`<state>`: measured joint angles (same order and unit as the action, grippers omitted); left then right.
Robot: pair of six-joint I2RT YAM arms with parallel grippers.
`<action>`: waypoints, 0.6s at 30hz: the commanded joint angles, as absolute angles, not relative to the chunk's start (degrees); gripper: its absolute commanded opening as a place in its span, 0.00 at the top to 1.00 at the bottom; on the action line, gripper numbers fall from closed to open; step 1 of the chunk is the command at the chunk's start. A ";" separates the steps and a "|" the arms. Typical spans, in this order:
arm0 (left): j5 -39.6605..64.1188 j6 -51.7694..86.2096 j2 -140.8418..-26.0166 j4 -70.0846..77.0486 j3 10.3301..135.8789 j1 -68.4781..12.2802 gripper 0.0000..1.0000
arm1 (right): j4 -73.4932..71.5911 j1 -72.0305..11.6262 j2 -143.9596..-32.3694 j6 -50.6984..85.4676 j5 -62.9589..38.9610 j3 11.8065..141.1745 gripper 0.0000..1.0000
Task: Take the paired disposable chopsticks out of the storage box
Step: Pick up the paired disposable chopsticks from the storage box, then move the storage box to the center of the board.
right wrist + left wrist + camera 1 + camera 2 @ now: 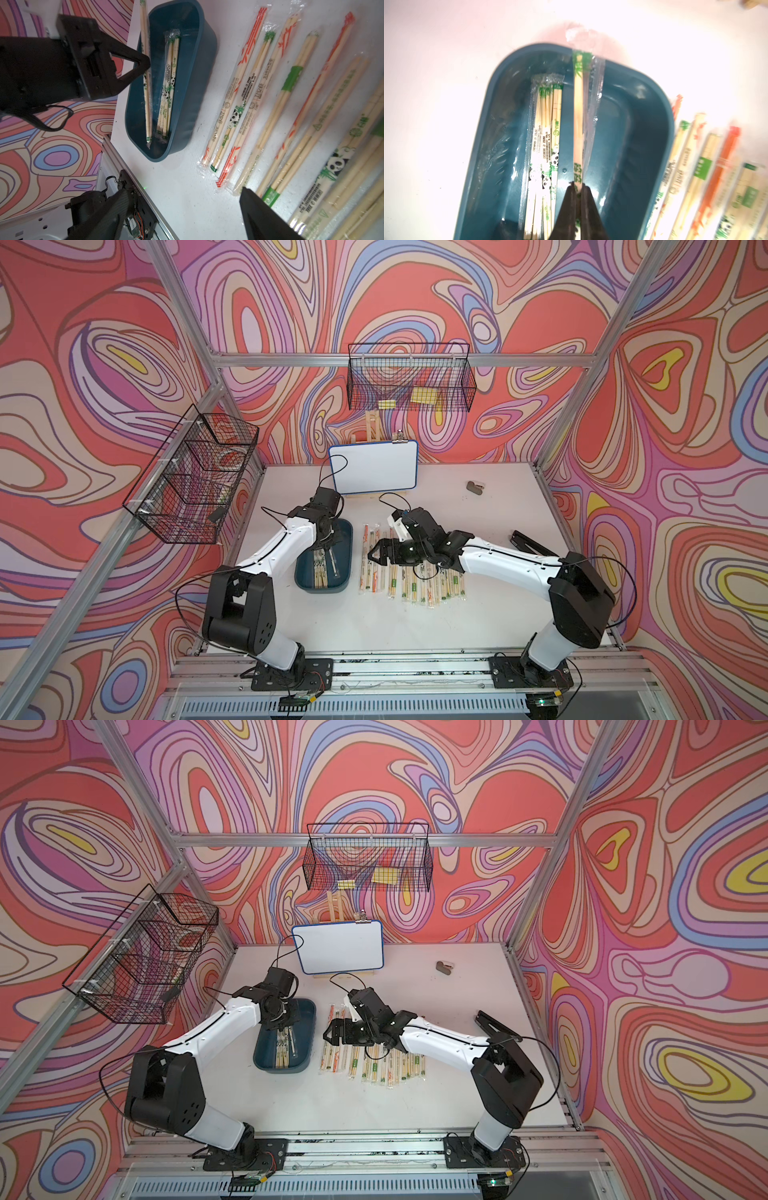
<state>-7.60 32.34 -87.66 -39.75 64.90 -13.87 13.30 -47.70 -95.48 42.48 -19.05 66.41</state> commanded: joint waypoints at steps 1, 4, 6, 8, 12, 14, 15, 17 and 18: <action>-5.78 30.02 -84.51 -43.43 67.17 -13.61 1.00 | 12.39 -47.91 -95.27 42.34 -19.00 66.10 0.10; -3.27 29.22 -82.46 -43.90 68.48 -13.68 1.00 | 12.13 -47.93 -95.11 42.41 -18.75 65.65 0.10; -1.46 28.69 -81.54 -44.11 69.27 -13.84 1.00 | 12.13 -47.99 -94.86 42.45 -18.42 65.34 0.10; -0.34 28.24 -81.04 -44.38 70.19 -14.38 1.00 | 12.19 -47.98 -94.66 42.36 -18.14 65.11 0.10; -0.56 27.60 -81.49 -44.38 71.82 -17.47 1.00 | 12.39 -47.99 -94.23 42.24 -17.69 64.32 0.10; -1.46 27.69 -82.79 -44.32 72.70 -19.94 1.00 | 12.23 -47.91 -93.88 42.38 -17.46 63.45 0.10; -1.79 27.81 -83.56 -44.12 73.04 -21.02 1.00 | 12.22 -47.91 -93.58 42.49 -17.33 63.01 0.10; -2.42 27.95 -85.58 -44.12 74.01 -23.55 1.00 | 12.15 -47.92 -93.03 42.75 -17.08 61.96 0.10; -2.93 28.08 -86.88 -43.95 74.54 -24.81 1.00 | 12.13 -47.93 -92.64 42.80 -16.90 61.29 0.10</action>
